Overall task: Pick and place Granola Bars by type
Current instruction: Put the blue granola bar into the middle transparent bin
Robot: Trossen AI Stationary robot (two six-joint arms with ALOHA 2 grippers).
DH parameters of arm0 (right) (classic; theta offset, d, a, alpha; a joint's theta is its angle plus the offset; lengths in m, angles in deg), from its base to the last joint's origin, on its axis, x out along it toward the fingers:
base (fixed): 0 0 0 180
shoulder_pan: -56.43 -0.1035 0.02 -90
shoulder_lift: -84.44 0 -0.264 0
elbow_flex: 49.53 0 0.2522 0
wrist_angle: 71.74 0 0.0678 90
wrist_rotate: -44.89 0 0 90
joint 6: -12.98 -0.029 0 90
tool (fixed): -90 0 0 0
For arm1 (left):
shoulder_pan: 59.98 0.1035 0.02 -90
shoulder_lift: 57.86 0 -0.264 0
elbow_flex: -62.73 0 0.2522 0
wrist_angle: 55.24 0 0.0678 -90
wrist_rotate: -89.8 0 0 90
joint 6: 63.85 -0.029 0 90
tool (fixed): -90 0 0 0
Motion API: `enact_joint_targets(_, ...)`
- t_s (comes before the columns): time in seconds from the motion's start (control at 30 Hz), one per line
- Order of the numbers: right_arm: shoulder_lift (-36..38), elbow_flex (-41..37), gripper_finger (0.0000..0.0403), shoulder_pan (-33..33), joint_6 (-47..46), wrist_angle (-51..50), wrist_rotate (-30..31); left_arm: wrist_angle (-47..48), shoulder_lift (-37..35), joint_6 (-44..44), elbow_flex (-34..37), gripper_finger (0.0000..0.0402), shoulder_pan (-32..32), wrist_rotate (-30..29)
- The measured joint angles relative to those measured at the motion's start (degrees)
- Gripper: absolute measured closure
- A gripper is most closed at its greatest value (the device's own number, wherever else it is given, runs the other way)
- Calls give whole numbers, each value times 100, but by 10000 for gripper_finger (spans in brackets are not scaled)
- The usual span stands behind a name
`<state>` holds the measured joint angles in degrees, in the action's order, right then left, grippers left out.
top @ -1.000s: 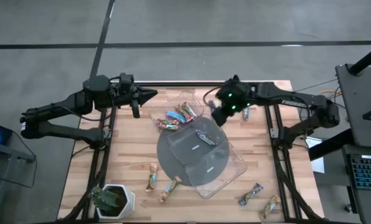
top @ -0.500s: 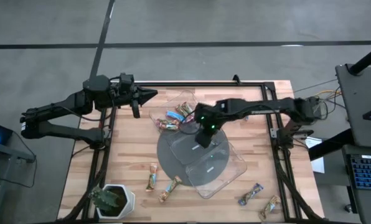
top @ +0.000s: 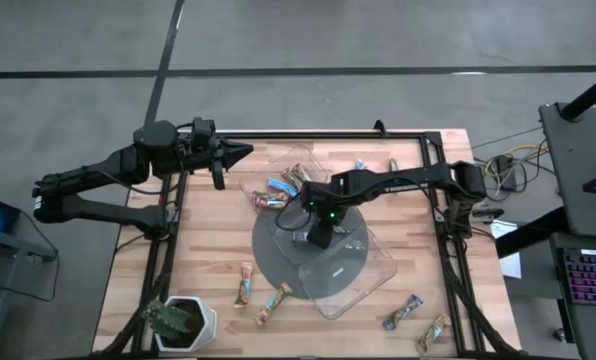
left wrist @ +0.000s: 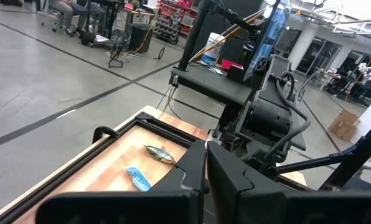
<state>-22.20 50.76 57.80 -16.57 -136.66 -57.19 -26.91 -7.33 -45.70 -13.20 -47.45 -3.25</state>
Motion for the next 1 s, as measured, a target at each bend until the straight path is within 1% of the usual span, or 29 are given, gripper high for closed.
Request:
enact_joint_targets(0.1, 96, 3, 238, 2, 1, -1, 8, 2, 0, 2, 0, 402, 2, 0)
enact_joint_targets(0.2, 300, 3, 235, 13, 1, -13, 95, 2, 0, 2, 0, 402, 2, 4)
enact_joint_targets(0.3, 602, 5, 236, 14, 0, -188, 182, 2, 0, 4, 0, 402, 0, 37)
enact_joint_targets(0.43, 1201, 5, 236, 0, 51, -388, 315, 2, 0, -6, 0, 402, 0, 37)
enact_joint_targets(0.6, 2029, 5, 239, -101, 741, -469, 325, 4, 0, -48, 0, 402, 0, 35)
enact_joint_targets(0.77, 2701, 8, 247, -231, 1371, -491, 310, 4, 0, -50, 0, 402, 1, 33)
enact_joint_targets(0.93, 3205, 8, 253, -372, 1369, -534, 273, 4, 0, -52, 0, 402, 0, 31)
enact_joint_targets(1.0, 3379, 8, 258, -450, 1451, -550, 95, 4, 0, -55, 0, 402, 0, 31)
